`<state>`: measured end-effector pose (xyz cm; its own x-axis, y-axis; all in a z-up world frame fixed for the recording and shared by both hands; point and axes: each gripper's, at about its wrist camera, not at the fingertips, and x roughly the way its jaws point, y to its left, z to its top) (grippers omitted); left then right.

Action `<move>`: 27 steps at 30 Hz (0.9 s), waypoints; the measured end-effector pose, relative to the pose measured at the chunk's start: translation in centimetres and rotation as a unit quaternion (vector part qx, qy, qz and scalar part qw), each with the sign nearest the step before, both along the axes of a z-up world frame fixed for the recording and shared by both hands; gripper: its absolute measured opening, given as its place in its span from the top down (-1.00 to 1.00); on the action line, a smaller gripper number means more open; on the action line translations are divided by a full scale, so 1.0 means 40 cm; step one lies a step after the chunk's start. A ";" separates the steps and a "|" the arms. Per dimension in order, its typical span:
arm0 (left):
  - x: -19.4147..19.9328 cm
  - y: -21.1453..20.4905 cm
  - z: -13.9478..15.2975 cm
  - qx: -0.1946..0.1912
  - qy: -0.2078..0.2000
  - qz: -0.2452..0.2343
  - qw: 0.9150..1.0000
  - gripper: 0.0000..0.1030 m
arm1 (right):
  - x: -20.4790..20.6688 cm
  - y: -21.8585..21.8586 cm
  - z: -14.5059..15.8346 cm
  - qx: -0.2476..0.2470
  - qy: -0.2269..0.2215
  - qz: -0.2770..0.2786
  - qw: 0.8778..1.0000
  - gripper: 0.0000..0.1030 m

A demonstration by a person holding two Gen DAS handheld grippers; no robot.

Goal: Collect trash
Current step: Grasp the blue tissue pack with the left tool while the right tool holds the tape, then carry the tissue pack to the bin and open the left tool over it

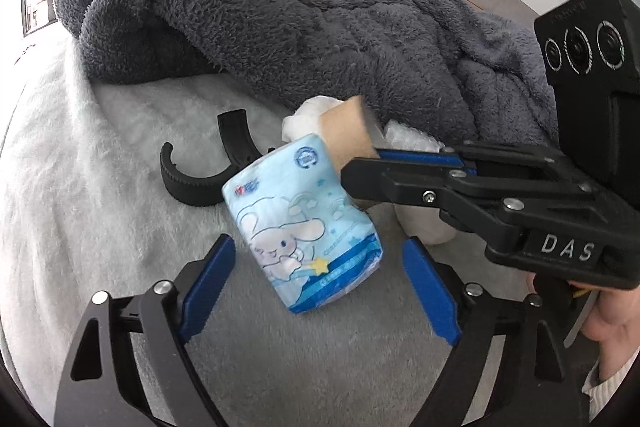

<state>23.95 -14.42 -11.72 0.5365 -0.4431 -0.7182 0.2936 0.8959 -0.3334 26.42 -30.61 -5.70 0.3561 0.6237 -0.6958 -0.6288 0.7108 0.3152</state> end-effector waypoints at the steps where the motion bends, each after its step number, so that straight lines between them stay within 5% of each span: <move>1: 0.004 -0.002 -0.001 -0.001 0.001 0.002 1.000 -0.62 | 0.000 -0.003 0.000 0.005 0.002 -0.001 1.000 0.90; 11: 0.018 -0.012 -0.006 0.002 0.003 0.003 1.000 -0.36 | 0.007 -0.034 0.013 0.045 0.007 -0.017 0.999 0.94; 27: -0.033 0.056 0.049 0.028 -0.045 0.005 0.999 -0.28 | 0.012 0.002 0.064 0.078 0.005 -0.028 0.997 0.94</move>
